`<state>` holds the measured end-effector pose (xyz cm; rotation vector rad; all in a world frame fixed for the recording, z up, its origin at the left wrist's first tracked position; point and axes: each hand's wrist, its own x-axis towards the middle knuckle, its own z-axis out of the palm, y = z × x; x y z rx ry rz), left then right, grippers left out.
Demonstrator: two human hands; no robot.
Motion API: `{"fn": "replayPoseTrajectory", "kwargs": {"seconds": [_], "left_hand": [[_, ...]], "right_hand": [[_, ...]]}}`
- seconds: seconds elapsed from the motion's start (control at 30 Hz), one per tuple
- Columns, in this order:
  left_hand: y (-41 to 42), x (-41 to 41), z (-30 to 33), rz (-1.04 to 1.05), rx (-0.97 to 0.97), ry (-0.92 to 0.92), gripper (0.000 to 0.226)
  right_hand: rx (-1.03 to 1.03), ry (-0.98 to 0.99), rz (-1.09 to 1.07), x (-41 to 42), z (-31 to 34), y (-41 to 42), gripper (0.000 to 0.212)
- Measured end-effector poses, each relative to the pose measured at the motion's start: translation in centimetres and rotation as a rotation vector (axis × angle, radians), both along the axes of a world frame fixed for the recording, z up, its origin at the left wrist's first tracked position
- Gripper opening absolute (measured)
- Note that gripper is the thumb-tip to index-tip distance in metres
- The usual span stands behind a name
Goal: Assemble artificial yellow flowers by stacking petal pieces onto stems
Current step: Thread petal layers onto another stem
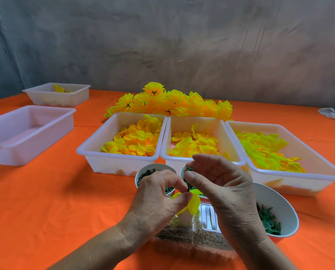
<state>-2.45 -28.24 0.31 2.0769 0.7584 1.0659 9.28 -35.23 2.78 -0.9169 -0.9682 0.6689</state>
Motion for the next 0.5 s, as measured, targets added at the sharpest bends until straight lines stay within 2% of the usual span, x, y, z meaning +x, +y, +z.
{"fn": "replayPoseTrajectory", "kwargs": {"seconds": [0.17,0.5], "left_hand": [[-0.03,0.03,0.02,0.013,0.008,0.005,0.033],[-0.06,0.07,-0.03,0.003,-0.010,-0.004,0.027]], "right_hand": [[0.000,-0.075,-0.056,0.25,-0.01,0.12,0.039],[-0.004,-0.164,-0.088,0.40,-0.29,0.13,0.038]]}}
